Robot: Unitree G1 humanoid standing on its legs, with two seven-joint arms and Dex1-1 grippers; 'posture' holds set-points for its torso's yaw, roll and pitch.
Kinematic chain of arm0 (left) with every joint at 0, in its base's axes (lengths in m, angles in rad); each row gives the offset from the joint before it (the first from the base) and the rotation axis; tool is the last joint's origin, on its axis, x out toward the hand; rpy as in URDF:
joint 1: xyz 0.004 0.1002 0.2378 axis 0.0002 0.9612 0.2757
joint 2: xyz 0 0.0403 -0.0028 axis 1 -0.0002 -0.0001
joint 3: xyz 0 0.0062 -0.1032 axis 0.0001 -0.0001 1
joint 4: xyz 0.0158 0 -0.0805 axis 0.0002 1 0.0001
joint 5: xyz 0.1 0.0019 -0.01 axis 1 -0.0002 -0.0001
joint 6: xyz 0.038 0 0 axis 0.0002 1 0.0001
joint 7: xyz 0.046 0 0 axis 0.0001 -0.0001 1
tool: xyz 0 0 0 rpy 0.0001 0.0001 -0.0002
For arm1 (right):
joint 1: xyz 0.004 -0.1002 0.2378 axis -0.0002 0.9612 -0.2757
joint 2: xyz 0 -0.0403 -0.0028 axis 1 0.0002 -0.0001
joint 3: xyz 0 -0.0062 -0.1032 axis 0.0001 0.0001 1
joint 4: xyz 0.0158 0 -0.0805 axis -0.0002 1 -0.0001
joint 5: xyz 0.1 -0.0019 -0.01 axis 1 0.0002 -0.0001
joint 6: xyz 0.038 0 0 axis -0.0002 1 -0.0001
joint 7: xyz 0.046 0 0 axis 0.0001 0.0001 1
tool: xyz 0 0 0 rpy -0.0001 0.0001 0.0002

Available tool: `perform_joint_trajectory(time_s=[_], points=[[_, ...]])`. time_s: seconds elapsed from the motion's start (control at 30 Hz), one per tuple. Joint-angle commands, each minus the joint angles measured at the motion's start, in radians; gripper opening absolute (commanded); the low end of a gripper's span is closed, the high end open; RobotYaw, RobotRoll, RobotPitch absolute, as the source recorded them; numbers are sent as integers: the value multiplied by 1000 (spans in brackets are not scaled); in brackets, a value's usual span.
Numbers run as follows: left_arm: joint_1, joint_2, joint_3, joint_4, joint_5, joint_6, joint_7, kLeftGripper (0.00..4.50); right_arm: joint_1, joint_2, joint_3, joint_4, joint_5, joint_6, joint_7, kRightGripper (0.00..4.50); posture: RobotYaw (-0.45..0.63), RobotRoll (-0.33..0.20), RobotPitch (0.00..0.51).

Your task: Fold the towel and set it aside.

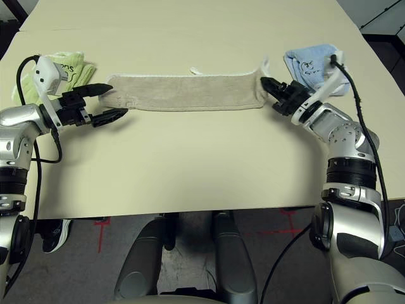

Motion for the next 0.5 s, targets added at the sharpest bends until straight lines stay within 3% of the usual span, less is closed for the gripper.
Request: perform_joint_trajectory(time_s=[0.03,0.5], points=[[-3,3,-15,3,5,5,-14,4500,-5,-3,83,-38,-63,-22,51,58,1,0,229],[-18,4,-21,16,16,-5,-7,4500,-95,121,223,-17,-237,-77,14,58,19,0,225]])
